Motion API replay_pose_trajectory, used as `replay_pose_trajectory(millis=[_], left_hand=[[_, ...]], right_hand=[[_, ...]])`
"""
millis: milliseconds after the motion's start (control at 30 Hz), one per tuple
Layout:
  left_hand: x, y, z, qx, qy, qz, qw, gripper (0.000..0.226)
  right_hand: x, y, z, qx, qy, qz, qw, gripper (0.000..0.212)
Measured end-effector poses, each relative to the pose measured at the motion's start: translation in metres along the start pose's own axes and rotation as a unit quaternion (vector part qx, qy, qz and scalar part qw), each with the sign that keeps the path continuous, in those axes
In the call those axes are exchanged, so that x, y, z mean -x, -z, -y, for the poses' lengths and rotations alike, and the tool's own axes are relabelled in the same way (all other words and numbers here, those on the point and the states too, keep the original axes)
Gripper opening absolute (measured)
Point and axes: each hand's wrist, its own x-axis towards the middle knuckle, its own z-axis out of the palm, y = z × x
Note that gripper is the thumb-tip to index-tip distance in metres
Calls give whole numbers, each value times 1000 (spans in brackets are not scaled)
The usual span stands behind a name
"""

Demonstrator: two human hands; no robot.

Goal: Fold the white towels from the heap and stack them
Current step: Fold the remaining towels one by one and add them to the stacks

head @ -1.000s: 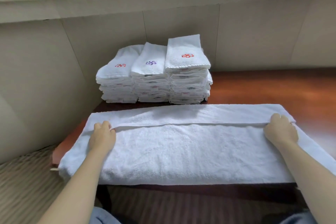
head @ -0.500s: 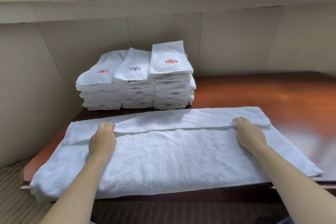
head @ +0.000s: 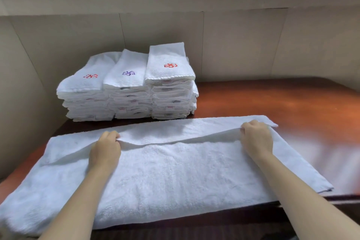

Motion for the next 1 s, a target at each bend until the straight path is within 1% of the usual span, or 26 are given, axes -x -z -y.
replay_pose_trajectory(millis=[67, 167, 233, 300, 367, 467, 633, 700, 733, 767, 833, 867, 900, 967, 1000], left_hand=[[-2, 0, -1, 11, -3, -17, 1000, 28], [-3, 4, 5, -9, -4, -18, 1000, 24], [-5, 8, 14, -30, 8, 8, 999, 25], [-6, 12, 21, -40, 17, 33, 999, 27], [-6, 15, 26, -39, 12, 25, 999, 29], [-5, 22, 29, -28, 1, -13, 1000, 27], [-7, 42, 25, 22, -36, -63, 997, 22], [-5, 51, 24, 22, -51, -66, 996, 22], [-5, 55, 25, 11, -52, -48, 997, 22], [-5, 57, 28, -8, -46, -10, 999, 23], [-4, 61, 37, -63, -15, 106, 992, 20], [-4, 62, 42, -82, 1, 153, 985, 16], [-4, 64, 47, -86, 14, 182, 979, 13], [-5, 67, 58, -92, 40, 194, 976, 17], [-6, 68, 63, -107, 60, 188, 975, 20]], right_hand=[[-4, 2, -1, -64, -8, -16, 998, 21], [-6, 2, -6, -94, -11, 11, 995, 22], [-5, 1, -13, -81, -7, 50, 995, 24], [-2, -2, -19, -51, 3, 73, 996, 23], [0, -3, -22, -30, -1, 77, 997, 22], [-6, 3, -23, -40, -29, 47, 998, 19], [-24, 29, -29, -112, -63, -61, 990, 18], [-24, 34, -33, -135, -83, -63, 985, 17], [-23, 34, -35, -137, -92, -46, 985, 16], [-20, 32, -37, -127, -96, -14, 987, 15], [-15, 29, -42, -81, -91, 83, 989, 15], [-12, 28, -44, -58, -88, 126, 986, 16], [-10, 28, -45, -42, -86, 152, 984, 20], [-8, 31, -47, -27, -92, 160, 982, 31], [-8, 33, -48, -19, -99, 153, 983, 32]])
